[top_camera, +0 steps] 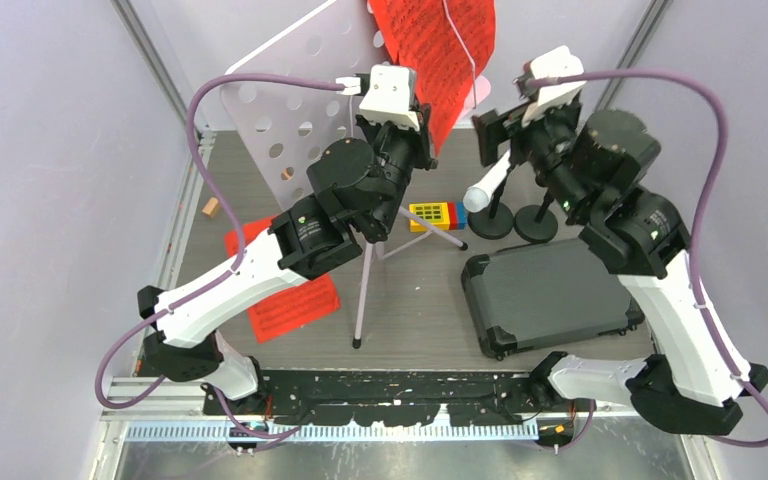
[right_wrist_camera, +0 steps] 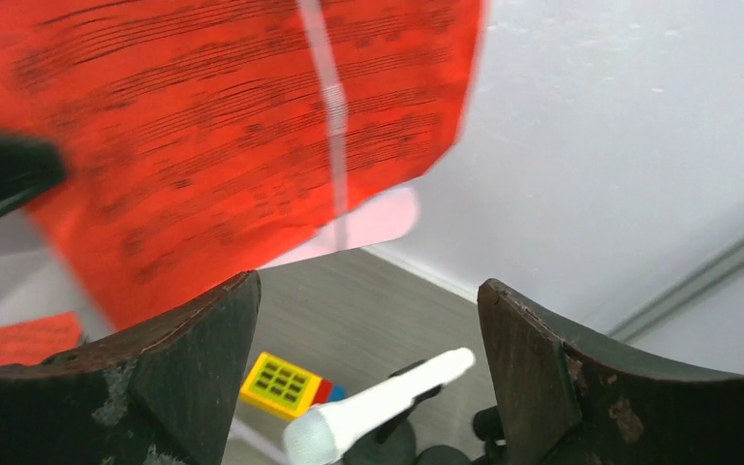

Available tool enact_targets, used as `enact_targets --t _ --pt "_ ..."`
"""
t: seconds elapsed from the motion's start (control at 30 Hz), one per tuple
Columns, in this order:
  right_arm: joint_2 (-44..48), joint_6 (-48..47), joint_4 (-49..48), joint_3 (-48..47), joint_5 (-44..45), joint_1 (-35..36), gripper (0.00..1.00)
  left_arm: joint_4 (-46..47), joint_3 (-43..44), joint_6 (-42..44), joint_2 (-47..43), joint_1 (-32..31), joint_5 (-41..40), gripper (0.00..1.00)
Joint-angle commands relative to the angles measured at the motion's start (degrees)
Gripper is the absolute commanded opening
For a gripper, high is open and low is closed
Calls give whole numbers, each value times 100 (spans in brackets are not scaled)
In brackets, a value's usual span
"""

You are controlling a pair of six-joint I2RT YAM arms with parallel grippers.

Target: Pack up the instrument practice props

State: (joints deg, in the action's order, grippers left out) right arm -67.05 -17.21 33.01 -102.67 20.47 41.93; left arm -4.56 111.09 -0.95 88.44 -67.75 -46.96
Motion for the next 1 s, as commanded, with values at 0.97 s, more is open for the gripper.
enact_targets --t 0.97 --pt "-1586 875 267 -2499 -4296 -2259 72 95 81 -7 -319 26 4 0"
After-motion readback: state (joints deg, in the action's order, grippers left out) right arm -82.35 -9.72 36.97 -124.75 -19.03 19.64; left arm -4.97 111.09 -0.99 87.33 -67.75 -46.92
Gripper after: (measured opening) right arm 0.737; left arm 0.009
